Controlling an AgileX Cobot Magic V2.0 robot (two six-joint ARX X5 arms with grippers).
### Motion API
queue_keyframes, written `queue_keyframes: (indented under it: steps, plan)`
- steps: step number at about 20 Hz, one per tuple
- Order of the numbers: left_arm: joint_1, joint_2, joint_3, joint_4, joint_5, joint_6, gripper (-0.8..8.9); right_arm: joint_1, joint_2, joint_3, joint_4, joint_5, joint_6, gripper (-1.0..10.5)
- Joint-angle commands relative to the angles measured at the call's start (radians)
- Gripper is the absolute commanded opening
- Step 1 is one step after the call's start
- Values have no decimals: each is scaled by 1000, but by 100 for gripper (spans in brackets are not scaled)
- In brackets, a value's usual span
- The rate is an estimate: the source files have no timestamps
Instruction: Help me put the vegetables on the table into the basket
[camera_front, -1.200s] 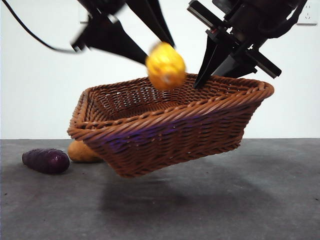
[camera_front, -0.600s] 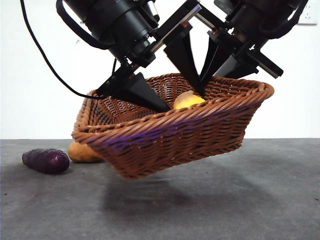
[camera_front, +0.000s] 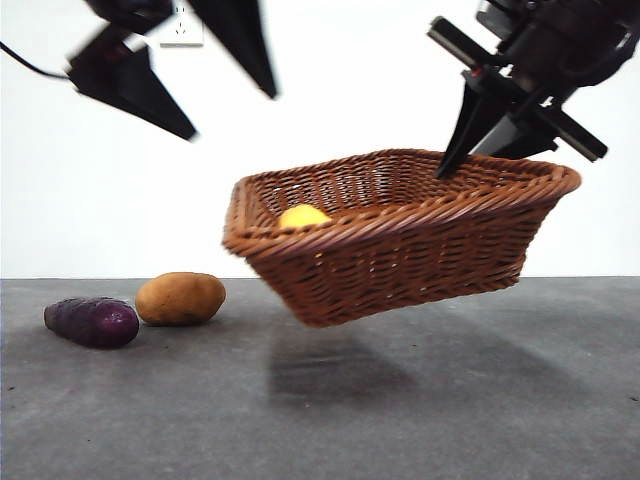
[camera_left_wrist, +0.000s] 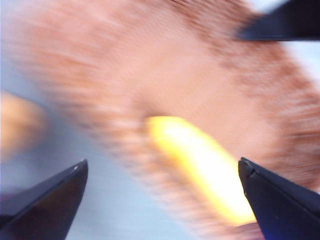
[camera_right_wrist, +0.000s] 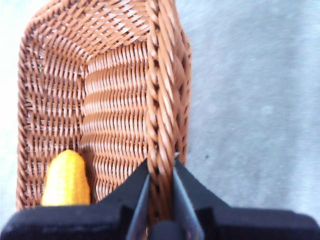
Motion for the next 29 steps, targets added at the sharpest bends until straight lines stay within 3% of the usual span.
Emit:
queue_keyframes:
  steps: [1, 4, 7, 11, 19, 29]
  plan:
    - [90, -6, 3, -3, -40, 330, 501, -40, -21, 31, -9, -35, -24, -11]
    - [202, 26, 4, 30, -35, 586, 501, -84, -31, 117, -121, -38, -107, -11]
    - [259, 92, 6, 108, -32, 708, 501, -91, -31, 217, -214, -38, -167, -11]
    - [301, 255, 74, 117, 97, 715, 501, -91, -31, 322, -251, -39, -198, -11]
    - [321, 594, 346, -15, 96, 792, 501, -134, -31, 403, -329, -42, -265, -11]
    - [388, 733, 384, -1, 132, 813, 500, -221, -31, 403, -341, -68, -317, -11]
